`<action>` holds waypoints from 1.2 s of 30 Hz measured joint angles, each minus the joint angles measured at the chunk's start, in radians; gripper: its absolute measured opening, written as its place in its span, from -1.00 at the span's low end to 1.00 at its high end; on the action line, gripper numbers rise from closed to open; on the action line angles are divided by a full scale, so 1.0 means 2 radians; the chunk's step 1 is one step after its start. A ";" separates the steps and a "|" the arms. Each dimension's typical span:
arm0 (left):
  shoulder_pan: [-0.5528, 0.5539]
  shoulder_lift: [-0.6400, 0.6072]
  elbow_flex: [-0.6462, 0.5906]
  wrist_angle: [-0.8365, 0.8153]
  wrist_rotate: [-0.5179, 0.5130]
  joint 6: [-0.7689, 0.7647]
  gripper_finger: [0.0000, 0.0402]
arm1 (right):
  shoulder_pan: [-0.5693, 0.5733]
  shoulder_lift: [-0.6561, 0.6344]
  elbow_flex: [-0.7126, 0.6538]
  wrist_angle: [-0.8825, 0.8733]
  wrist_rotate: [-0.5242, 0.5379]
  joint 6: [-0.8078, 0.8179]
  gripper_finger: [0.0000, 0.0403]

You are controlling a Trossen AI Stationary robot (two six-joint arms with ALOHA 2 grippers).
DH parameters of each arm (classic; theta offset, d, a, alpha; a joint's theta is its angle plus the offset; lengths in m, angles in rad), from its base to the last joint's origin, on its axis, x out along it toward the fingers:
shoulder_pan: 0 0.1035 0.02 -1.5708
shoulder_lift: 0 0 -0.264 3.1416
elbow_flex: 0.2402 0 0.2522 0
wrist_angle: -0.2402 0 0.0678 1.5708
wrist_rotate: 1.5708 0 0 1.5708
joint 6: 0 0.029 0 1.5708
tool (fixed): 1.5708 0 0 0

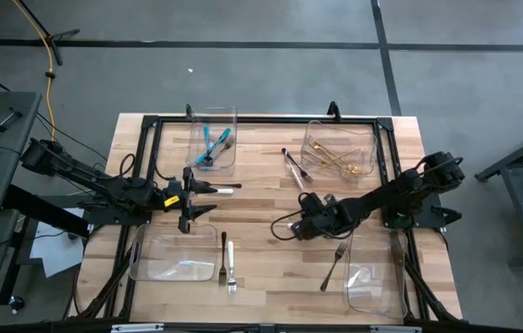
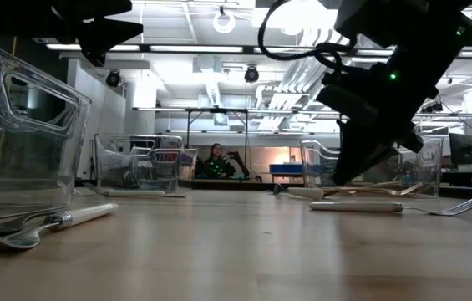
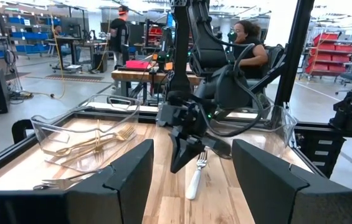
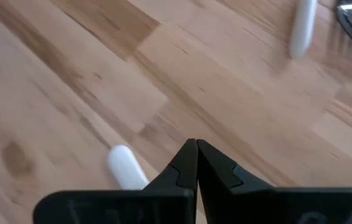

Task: Sort silverware by color (type)
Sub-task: Put the white fork into the bottom left transparent bin

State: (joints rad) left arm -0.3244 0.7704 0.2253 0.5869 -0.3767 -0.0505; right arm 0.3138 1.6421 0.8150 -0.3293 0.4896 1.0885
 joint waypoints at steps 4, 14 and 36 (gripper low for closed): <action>0.000 0.000 0.000 0.000 0.000 0.000 0.05 | 0.000 0.000 0.000 0.023 0.000 -0.015 -1.00; 0.000 0.000 0.000 0.000 0.000 0.000 0.05 | 0.000 -0.001 0.001 0.067 -0.002 -0.044 -1.00; 0.000 0.000 0.000 0.000 0.000 0.000 0.05 | 0.000 -0.001 0.001 0.168 -0.016 -0.101 -1.00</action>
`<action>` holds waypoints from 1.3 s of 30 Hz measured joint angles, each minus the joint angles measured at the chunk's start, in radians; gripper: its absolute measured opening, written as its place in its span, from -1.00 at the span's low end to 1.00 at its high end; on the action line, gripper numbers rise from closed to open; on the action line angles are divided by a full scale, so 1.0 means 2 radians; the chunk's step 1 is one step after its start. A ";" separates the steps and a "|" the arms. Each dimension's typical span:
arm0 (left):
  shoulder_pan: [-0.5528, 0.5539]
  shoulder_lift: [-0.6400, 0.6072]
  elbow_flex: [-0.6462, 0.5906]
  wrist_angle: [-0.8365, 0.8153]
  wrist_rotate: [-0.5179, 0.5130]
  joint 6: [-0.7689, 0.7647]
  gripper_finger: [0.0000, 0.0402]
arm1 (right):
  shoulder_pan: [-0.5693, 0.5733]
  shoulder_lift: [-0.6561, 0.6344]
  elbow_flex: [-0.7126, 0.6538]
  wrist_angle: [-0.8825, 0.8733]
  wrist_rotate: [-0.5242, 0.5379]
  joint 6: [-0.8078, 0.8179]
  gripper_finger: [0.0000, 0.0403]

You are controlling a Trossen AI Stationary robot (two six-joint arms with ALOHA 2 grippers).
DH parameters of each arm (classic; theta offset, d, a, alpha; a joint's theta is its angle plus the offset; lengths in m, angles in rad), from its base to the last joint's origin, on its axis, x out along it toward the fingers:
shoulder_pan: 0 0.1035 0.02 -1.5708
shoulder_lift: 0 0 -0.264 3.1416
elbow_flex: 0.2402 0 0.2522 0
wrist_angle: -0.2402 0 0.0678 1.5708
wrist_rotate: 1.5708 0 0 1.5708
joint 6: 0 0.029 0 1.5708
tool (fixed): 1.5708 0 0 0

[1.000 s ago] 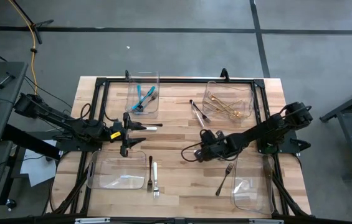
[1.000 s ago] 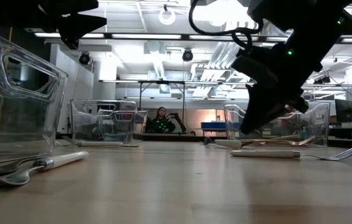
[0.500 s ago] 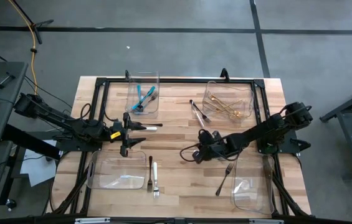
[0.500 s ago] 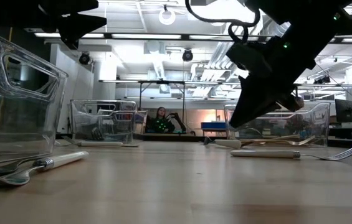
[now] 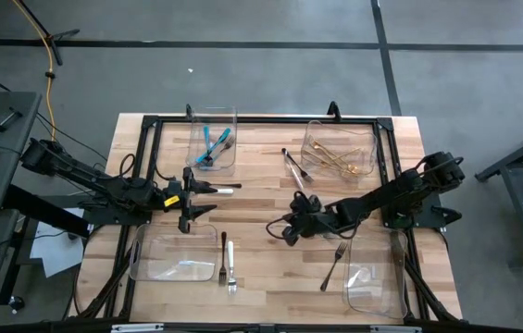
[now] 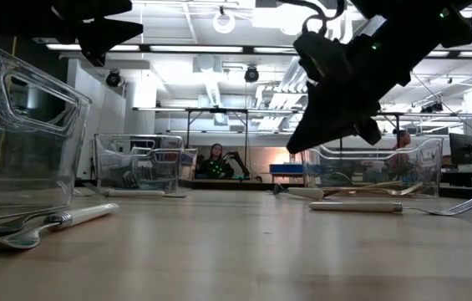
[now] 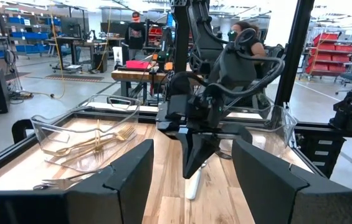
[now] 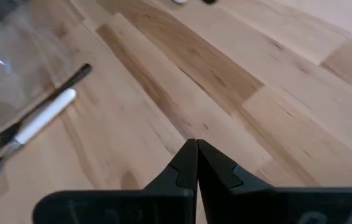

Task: Sort silverware by color (type)
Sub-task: Put the white fork into the bottom left transparent bin

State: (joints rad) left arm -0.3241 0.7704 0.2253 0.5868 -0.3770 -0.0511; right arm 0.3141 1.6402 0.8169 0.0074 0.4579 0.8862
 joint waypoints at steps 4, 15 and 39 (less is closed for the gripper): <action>0.000 0.000 0.000 0.000 0.000 0.000 0.05 | 0.000 0.000 0.000 0.033 -0.011 -0.023 -1.00; 0.000 0.000 0.000 0.000 0.000 0.000 0.05 | 0.000 0.000 0.000 0.134 -0.047 -0.090 -1.00; 0.000 0.000 0.000 -0.005 0.000 0.001 0.05 | 0.060 -0.027 0.172 -0.373 -0.114 -0.118 -0.46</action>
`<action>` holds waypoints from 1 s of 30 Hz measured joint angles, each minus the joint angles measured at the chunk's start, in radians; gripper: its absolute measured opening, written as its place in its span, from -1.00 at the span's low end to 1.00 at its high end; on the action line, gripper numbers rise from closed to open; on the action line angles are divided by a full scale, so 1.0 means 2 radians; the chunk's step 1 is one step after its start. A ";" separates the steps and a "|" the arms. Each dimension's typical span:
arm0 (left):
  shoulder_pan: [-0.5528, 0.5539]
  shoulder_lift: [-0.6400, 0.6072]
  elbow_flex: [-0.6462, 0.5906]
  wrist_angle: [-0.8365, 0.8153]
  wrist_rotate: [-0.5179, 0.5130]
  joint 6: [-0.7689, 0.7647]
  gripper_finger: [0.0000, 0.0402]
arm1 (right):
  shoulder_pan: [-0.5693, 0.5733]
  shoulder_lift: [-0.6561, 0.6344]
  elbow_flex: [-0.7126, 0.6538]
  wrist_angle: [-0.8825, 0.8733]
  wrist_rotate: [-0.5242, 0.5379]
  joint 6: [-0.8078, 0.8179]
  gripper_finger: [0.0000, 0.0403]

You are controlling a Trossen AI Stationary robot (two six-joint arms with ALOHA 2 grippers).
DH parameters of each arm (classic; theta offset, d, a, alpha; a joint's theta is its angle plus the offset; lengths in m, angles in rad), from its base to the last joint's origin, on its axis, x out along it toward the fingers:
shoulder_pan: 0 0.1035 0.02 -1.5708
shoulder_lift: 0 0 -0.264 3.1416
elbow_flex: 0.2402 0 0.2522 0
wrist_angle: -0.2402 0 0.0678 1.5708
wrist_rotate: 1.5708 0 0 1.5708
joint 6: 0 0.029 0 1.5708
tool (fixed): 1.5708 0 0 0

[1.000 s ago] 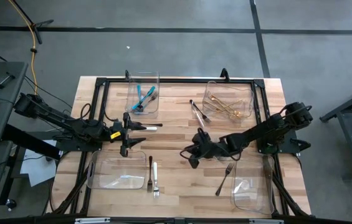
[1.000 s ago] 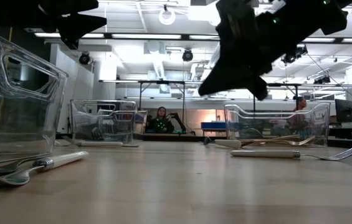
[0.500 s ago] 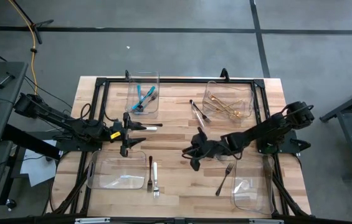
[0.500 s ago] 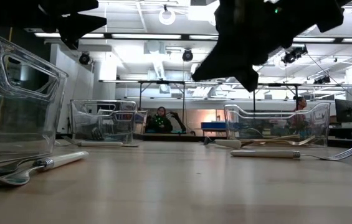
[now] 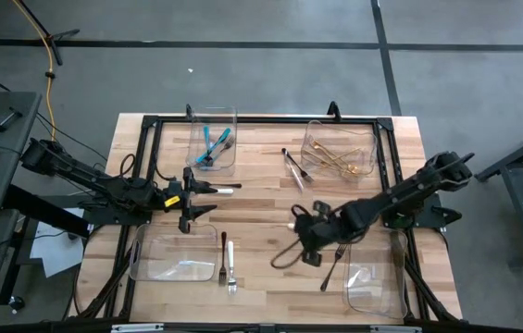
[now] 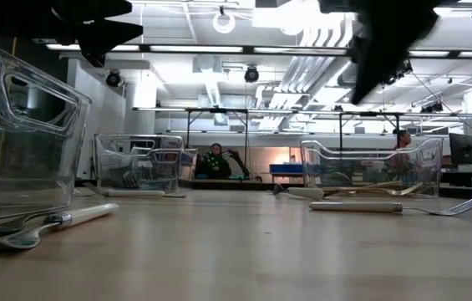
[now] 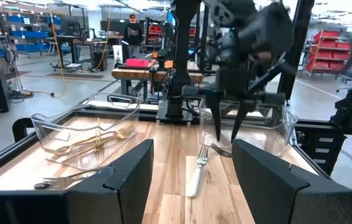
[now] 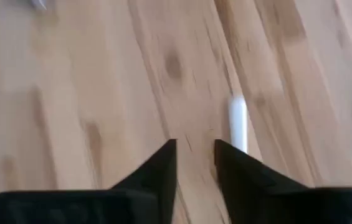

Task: Sort silverware by color (type)
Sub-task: Put the white fork into the bottom left transparent bin

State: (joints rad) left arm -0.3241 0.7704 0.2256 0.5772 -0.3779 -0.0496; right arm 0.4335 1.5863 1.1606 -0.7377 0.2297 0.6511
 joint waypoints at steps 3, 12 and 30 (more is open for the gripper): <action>0.000 0.000 0.000 -0.002 0.000 -0.001 0.05 | 0.014 0.002 -0.019 -0.011 -0.016 0.026 -0.30; 0.000 0.000 0.000 -0.002 0.000 -0.001 0.05 | 0.010 0.003 -0.104 0.006 -0.007 0.053 -0.19; 0.000 0.001 0.000 -0.002 0.000 0.000 0.05 | -0.007 0.047 -0.141 0.069 -0.027 0.014 -0.27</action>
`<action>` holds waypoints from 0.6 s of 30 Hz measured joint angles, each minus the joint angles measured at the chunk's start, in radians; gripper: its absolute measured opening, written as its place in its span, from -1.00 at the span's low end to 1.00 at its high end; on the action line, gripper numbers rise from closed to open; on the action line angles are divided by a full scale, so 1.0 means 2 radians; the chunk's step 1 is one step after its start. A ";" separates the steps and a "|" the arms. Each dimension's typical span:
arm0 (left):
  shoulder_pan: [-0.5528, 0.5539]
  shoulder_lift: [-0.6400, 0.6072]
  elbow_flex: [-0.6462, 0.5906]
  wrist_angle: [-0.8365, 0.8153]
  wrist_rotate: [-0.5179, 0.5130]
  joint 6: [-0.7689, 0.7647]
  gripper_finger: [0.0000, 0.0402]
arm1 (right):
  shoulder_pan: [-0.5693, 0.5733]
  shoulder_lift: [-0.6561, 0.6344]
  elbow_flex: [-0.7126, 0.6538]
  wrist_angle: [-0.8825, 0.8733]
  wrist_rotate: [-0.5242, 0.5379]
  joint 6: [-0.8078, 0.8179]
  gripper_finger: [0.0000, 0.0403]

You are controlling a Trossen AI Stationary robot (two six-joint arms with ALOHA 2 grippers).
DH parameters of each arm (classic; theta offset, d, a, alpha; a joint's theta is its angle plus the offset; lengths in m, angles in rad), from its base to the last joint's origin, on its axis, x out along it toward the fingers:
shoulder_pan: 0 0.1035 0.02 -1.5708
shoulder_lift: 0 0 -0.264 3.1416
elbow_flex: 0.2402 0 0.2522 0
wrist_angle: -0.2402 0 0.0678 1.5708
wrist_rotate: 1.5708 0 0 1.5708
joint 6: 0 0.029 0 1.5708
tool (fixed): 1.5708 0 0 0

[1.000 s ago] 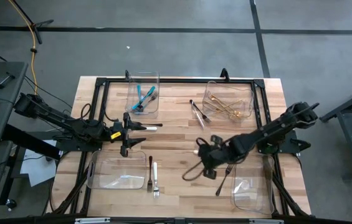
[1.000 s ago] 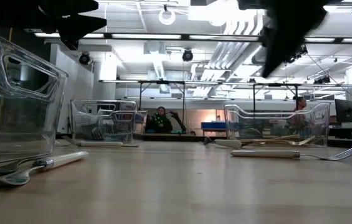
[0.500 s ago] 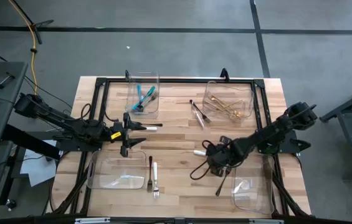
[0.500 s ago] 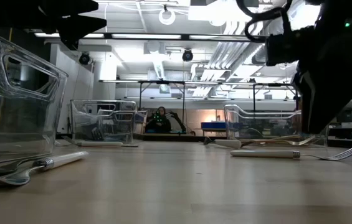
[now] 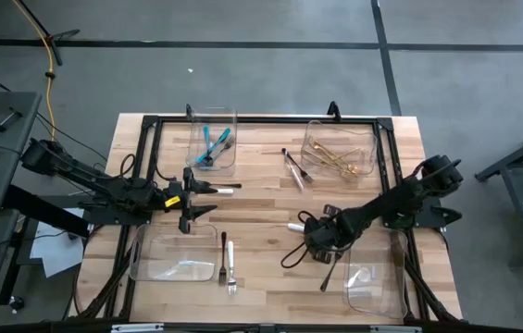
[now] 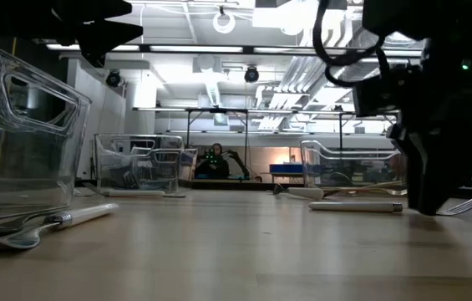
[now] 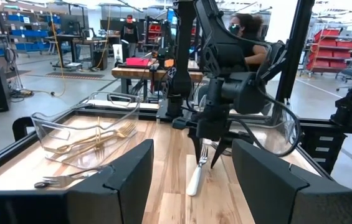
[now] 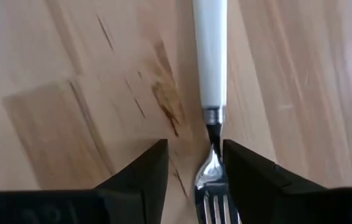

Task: Sort silverware by color (type)
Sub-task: Put the white fork into the bottom left transparent bin

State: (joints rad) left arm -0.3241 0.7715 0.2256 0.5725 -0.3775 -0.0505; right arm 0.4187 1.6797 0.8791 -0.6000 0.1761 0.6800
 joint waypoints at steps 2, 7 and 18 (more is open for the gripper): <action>0.000 0.000 0.000 0.000 0.000 0.000 0.05 | 0.000 0.008 0.002 0.002 0.000 0.000 -0.30; 0.000 0.000 0.000 0.000 0.000 0.000 0.05 | 0.000 0.015 0.002 0.002 0.000 0.010 -0.38; 0.000 0.000 0.000 0.000 0.000 0.000 0.05 | 0.000 0.017 0.002 -0.002 -0.006 0.037 -0.90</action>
State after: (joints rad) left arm -0.3241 0.7715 0.2256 0.5728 -0.3771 -0.0509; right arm 0.4194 1.7130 0.8825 -0.6035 0.1648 0.7537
